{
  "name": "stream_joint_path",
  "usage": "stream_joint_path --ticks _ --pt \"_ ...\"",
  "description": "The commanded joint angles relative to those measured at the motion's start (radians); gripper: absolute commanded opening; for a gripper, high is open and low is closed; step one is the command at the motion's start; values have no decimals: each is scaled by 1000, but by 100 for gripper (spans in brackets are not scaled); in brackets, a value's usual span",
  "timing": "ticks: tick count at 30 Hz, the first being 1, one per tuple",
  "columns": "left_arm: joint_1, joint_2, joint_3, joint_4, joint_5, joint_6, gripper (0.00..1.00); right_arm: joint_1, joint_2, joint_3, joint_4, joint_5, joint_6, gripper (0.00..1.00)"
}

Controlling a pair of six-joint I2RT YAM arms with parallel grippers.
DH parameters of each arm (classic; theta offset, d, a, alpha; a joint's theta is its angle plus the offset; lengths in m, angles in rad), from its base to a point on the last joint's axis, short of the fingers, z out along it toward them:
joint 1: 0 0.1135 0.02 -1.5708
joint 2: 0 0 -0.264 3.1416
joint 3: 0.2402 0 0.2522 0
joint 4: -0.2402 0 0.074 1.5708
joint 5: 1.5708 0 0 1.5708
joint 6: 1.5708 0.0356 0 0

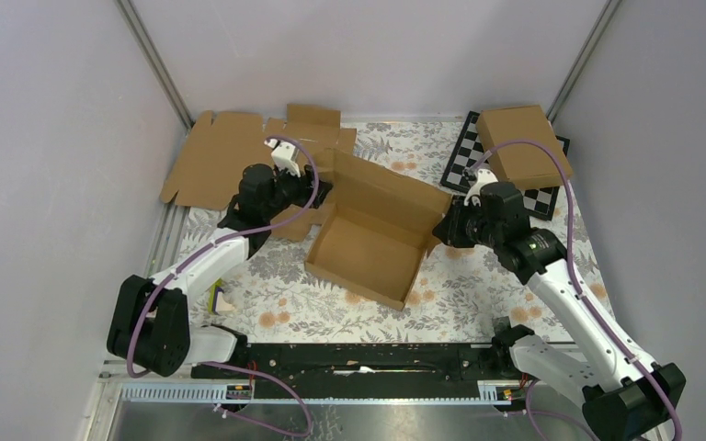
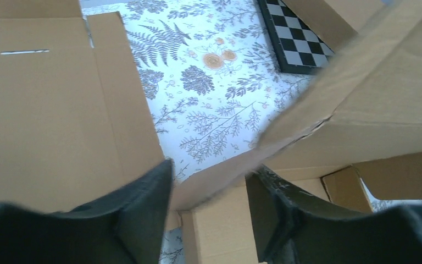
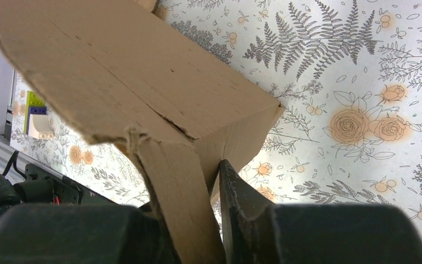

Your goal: Fold the paper box

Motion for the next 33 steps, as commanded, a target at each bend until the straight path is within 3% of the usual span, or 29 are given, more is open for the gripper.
stream_joint_path --ticks 1,3,6,12,19,24,26,28,33 --pt "0 13 41 41 94 8 45 6 32 77 11 -36 12 28" --pt "-24 7 55 -3 64 43 29 6 49 88 35 -84 40 35" --pt "-68 8 74 -36 1 69 17 6 82 111 74 -131 92 35" --pt "-93 24 53 14 -9 -23 14 8 115 113 140 -177 131 34" --pt "-115 -53 -156 204 -51 -56 10 10 43 -9 142 -221 74 36" --pt "-145 -126 -360 395 -88 -61 6 12 -37 -96 120 -256 24 52" --pt "-149 -141 -406 435 -97 -41 5 12 -70 -104 96 -270 7 71" --pt "-149 -148 -432 450 -99 -26 4 12 -102 -91 59 -303 -17 96" --pt "-149 -148 -479 507 -73 -7 3 12 -168 17 -101 -362 -95 100"
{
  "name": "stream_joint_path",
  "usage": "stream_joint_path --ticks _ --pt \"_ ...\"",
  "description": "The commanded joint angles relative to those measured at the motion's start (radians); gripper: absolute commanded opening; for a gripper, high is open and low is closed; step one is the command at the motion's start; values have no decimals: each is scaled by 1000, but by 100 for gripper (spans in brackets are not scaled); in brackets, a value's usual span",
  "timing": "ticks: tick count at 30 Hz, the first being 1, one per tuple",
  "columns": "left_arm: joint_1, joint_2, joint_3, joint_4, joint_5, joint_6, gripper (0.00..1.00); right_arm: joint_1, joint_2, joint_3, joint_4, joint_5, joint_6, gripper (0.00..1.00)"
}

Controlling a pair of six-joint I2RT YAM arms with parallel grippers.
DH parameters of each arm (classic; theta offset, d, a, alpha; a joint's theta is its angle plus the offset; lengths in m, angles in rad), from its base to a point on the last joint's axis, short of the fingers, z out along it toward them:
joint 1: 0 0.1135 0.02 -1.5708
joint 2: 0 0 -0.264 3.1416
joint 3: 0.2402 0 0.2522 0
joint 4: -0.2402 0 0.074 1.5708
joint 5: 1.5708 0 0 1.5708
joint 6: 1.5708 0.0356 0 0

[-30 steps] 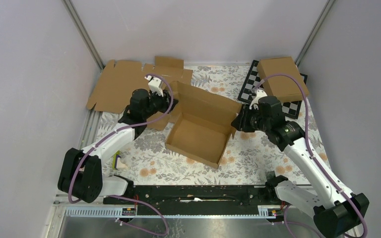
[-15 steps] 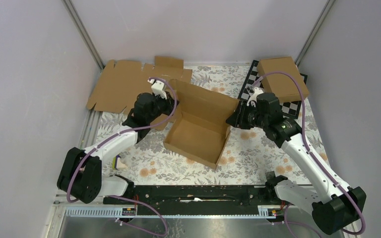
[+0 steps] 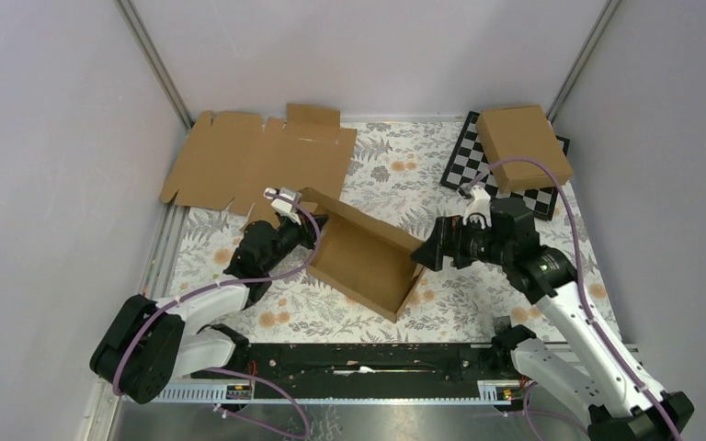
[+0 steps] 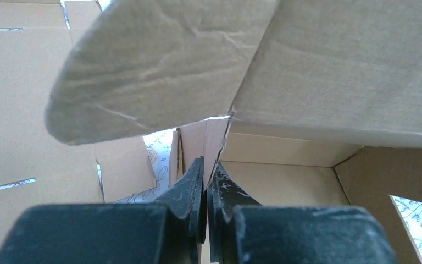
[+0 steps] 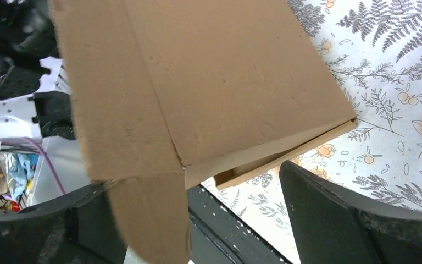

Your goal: Fold the paper box

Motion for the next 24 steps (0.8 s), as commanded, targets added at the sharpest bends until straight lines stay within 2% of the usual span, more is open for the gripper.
stream_joint_path --ticks 1,5,11,15,18,21,24 --pt "-10 -4 -50 90 40 16 3 7 -55 129 -142 -64 -103 100" --pt "-12 20 -97 197 50 45 1 7 -74 214 -182 -145 -168 100" --pt "-16 72 -111 259 127 7 1 19 -9 204 -23 -308 -97 100" --pt "-17 58 -110 188 162 -24 7 143 70 200 2 -145 -112 100" --pt "-19 58 -99 116 176 -68 16 249 151 198 45 -28 -97 100" --pt "-20 47 -90 47 168 -132 32 344 255 205 65 62 -98 100" --pt "-20 -30 -54 -181 112 -186 50 387 348 203 70 64 -105 100"
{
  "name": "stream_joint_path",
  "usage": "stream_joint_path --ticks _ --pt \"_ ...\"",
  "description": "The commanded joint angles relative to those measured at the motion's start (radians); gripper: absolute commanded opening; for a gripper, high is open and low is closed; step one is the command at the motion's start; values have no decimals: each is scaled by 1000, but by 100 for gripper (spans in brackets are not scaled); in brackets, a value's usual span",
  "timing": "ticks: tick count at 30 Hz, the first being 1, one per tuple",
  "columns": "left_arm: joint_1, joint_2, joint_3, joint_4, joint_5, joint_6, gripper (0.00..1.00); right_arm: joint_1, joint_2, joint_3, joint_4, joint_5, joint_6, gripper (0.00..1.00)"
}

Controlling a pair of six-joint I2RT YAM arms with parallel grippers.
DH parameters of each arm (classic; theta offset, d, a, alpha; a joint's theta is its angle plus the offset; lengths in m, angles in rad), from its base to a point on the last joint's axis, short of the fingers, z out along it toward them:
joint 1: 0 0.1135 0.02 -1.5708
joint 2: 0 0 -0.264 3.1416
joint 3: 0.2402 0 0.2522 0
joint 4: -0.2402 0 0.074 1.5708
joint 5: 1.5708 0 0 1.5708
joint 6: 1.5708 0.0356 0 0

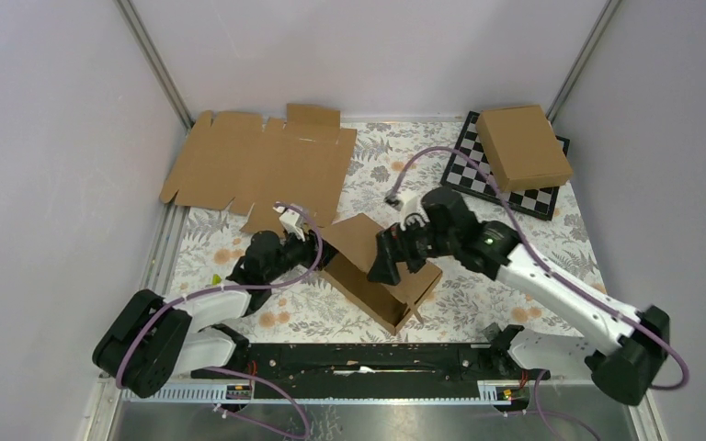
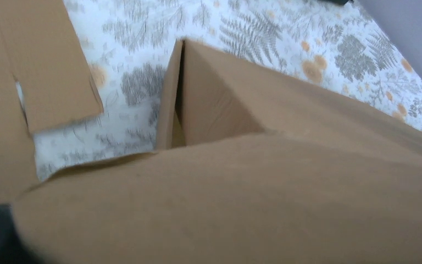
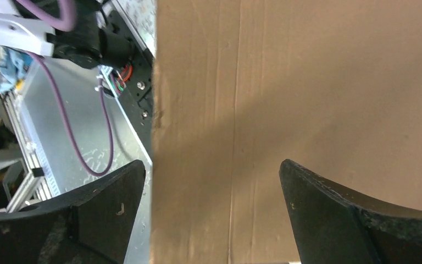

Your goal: Fold the paper box

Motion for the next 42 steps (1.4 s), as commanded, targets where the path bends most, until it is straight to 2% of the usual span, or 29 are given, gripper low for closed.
stream_joint_path --ticks 1,3,4,5,6,9,13,20,27,29,33,38,42 --pt "-5 -117 58 -310 -49 -111 56 61 95 -7 64 80 1 99" --pt "-5 -184 99 -519 -150 -182 71 64 109 -48 108 84 15 100" --pt "-5 -211 124 -643 -255 -254 80 64 115 -81 134 84 25 100" --pt "-4 -230 151 -769 -370 -387 87 64 123 -103 158 87 32 100" --pt "-2 -243 173 -863 -454 -434 89 64 134 -122 178 94 39 100" --pt "-2 -280 218 -1036 -544 -534 92 64 174 -171 238 109 61 100" --pt "0 -375 226 -1117 -629 -574 99 64 224 -210 282 161 84 100" --pt "2 -339 217 -1033 -490 -482 99 64 218 -213 283 186 72 100" --pt "6 -361 182 -1005 -514 -490 99 33 66 -165 207 252 35 100" --pt "7 -388 178 -1010 -513 -482 99 -25 55 -144 174 282 52 100" --pt "8 -432 173 -1028 -494 -453 99 -223 66 -132 159 228 90 100" --pt "7 -471 147 -989 -306 -411 99 -292 89 -186 227 376 135 100" --pt "7 -469 125 -965 -151 -405 99 -425 106 -287 342 344 197 100"
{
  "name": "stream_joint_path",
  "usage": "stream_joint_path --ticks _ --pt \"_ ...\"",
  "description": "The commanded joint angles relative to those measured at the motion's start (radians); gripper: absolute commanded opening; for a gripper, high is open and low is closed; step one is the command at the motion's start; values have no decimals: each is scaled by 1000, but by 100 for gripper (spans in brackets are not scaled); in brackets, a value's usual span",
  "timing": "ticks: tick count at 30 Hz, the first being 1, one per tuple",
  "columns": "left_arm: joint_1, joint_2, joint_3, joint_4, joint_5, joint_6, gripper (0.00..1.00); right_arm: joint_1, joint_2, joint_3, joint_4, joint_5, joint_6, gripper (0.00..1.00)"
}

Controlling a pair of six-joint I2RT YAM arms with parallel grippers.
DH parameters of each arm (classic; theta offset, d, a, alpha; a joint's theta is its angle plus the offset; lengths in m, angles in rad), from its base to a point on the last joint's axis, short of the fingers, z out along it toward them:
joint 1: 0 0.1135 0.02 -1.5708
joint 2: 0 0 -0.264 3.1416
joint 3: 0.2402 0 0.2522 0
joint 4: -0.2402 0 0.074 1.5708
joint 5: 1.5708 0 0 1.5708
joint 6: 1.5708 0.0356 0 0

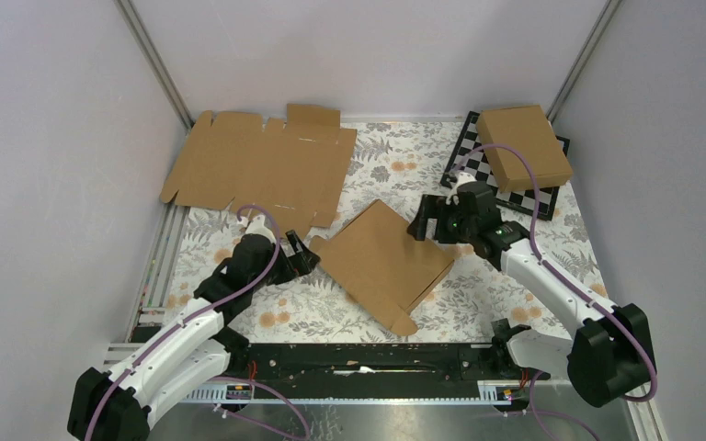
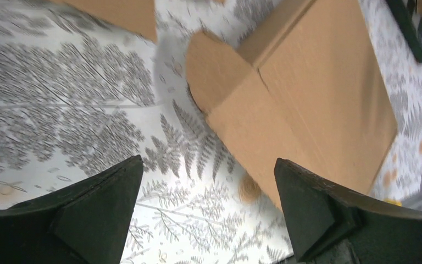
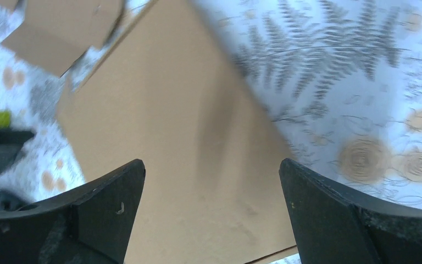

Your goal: Fold the paper box

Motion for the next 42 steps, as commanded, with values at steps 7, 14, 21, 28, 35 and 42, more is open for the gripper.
stream_joint_path --ticks 7,14,21,28,35,42 --pt "4 0 -42 122 258 38 99 -203 39 -202 212 -47 87 100" --pt "4 12 -20 111 250 53 99 -204 57 -255 221 -198 84 100" --pt "3 -17 -4 91 233 49 99 -204 0 -328 209 -453 111 95" --pt "4 -16 25 68 198 43 99 -201 -66 -353 176 -594 153 92" --pt "3 -30 44 28 140 13 99 -201 -89 -319 174 -468 143 96" --pt "3 -104 43 -34 49 -1 99 -201 11 -265 251 -399 139 91"
